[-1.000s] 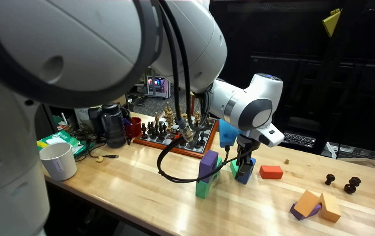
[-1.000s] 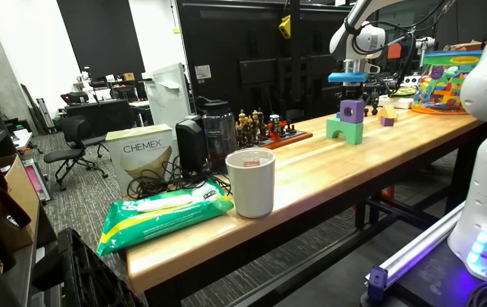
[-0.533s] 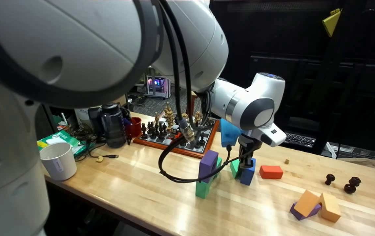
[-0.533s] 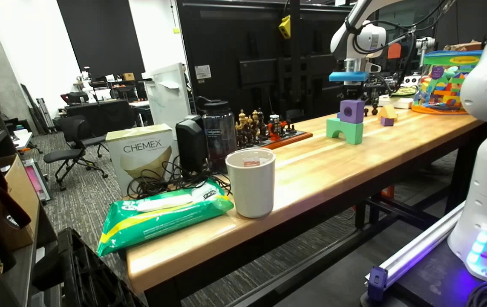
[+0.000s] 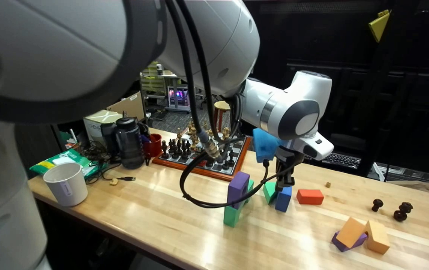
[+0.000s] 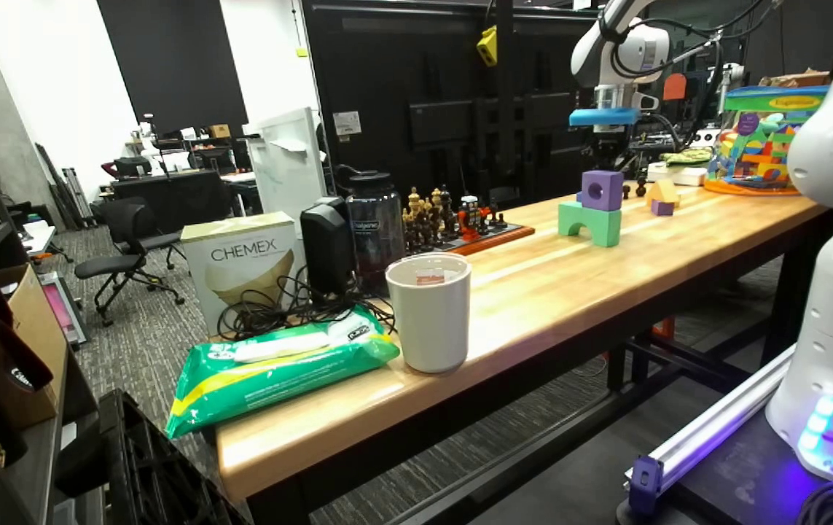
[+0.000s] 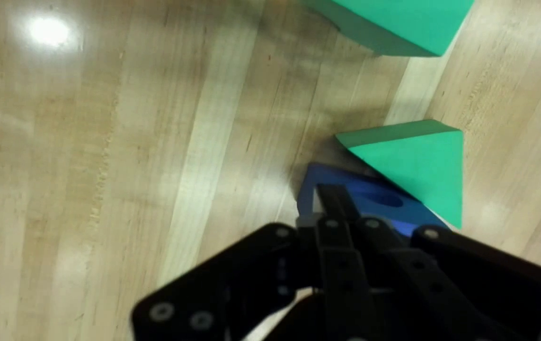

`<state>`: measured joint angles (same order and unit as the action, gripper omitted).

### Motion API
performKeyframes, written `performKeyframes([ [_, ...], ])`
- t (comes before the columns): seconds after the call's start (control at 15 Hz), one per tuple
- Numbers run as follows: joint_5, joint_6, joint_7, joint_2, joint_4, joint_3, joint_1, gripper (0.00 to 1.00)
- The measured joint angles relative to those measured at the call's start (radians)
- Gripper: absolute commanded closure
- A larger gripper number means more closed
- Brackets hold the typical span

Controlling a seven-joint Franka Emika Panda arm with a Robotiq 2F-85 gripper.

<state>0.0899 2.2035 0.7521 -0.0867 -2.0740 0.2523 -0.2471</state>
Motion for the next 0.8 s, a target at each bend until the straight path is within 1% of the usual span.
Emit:
performKeyframes([
  [0.13,-0.014,-0.011,-0.002,0.033,-0.009,0.0,0.0,0.69],
  [0.4,-0.026,-0.03,-0.026,0.071,-0.019,-0.004,0.0,0.43],
  [0.8,-0.026,-0.045,-0.059,0.064,-0.02,-0.008,0.001,0.03],
])
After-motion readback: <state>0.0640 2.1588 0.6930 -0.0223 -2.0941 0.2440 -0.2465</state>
